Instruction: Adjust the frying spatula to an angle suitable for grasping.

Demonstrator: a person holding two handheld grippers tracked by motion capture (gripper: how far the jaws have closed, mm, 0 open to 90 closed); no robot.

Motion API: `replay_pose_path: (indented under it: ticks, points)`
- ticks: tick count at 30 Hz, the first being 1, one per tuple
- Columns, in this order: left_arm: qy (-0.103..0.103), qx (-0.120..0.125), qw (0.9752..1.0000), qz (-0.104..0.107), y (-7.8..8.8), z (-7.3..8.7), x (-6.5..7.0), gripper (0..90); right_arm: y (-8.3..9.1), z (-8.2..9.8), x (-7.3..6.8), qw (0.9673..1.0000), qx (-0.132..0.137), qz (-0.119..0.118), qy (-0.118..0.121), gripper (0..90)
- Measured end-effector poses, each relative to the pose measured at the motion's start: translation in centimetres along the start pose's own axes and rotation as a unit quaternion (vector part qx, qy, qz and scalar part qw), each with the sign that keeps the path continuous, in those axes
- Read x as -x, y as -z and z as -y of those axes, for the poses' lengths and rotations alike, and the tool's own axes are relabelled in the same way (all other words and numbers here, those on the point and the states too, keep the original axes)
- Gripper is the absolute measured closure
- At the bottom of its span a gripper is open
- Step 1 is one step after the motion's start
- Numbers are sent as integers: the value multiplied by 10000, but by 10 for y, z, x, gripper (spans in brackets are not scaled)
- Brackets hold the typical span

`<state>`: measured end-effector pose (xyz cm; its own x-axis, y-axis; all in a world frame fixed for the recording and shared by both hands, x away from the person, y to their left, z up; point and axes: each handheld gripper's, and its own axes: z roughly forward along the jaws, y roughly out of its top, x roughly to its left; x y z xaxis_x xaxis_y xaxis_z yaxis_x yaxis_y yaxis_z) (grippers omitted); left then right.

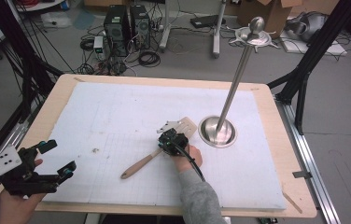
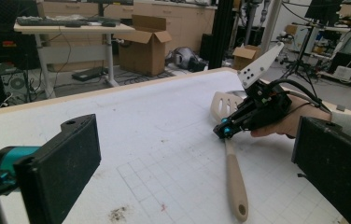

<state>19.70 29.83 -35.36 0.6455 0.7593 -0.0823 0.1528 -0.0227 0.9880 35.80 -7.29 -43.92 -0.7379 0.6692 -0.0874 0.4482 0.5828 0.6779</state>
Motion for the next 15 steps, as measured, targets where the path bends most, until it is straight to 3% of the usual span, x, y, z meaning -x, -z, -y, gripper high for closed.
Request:
replay_pose_path:
  ticks: [10, 15]
  points:
    - [0, -44, 10000, 54, -4, 1, 0, 18, 4, 6, 2, 9997, 181, -99, -152, 900]
    - [1, -32, 10000, 77, -5, 0, 1, 18, 3, 6, 1, 9998, 183, -7, -105, 900]
